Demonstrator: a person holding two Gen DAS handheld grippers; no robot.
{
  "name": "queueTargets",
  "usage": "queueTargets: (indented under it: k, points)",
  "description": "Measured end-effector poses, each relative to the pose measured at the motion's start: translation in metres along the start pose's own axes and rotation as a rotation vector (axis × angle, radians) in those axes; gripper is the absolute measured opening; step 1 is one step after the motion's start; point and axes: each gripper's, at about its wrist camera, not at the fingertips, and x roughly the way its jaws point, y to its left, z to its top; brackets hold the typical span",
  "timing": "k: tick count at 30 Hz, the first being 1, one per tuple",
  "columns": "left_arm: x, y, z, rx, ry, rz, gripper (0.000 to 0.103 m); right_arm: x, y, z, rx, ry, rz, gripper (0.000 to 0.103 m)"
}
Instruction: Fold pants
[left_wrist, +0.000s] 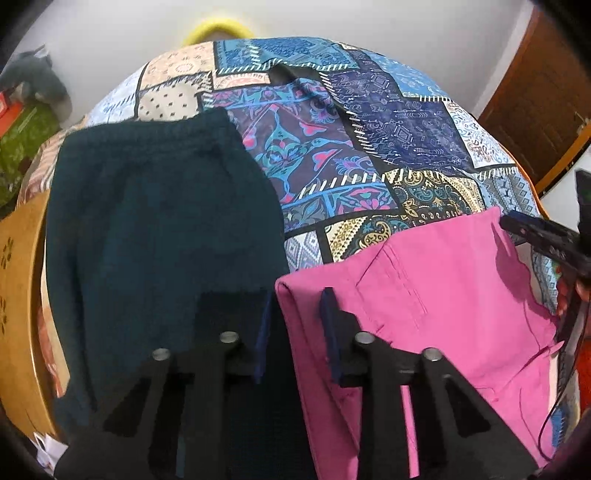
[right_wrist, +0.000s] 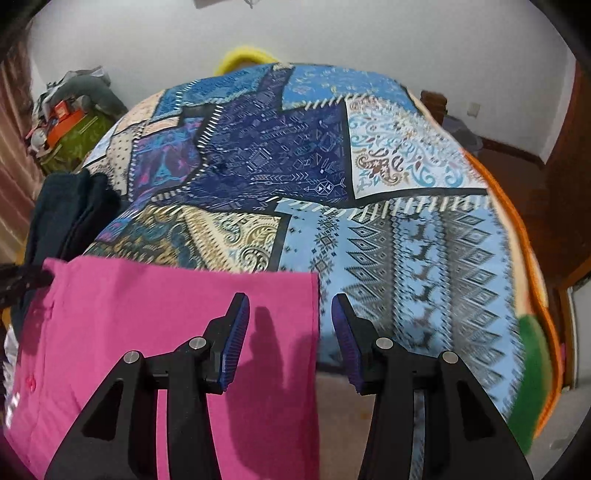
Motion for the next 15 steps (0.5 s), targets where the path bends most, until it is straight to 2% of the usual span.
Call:
queueTargets:
  k: [4, 5, 6, 8, 11, 15]
  points:
    - [0.000, -0.002, -0.002, 0.019, -0.019, 0.026, 0.014, 0.019, -0.002, 0.005, 0.028, 0.020, 0.004, 0.042]
    - [-0.001, -0.002, -0.002, 0.021, -0.025, 0.024, 0.013, 0.021, -0.001, 0.006, 0.036, 0.013, 0.008, 0.037]
    - [-0.003, -0.002, -0.003, 0.022, -0.033, 0.020, 0.011, 0.022, 0.001, 0.006, 0.031, 0.008, 0.011, 0.025]
    - [-0.006, -0.001, -0.003, 0.015, -0.042, 0.018, 0.010, 0.024, 0.006, 0.008, 0.011, 0.016, 0.004, 0.009]
    - [-0.012, -0.001, 0.000, 0.000, -0.047, 0.015, 0.008, 0.021, 0.012, 0.008, -0.026, 0.011, -0.011, 0.006]
    - [-0.033, -0.006, 0.001, 0.020, -0.088, 0.032, 0.007, -0.004, 0.014, 0.012, -0.040, -0.048, -0.011, 0.005]
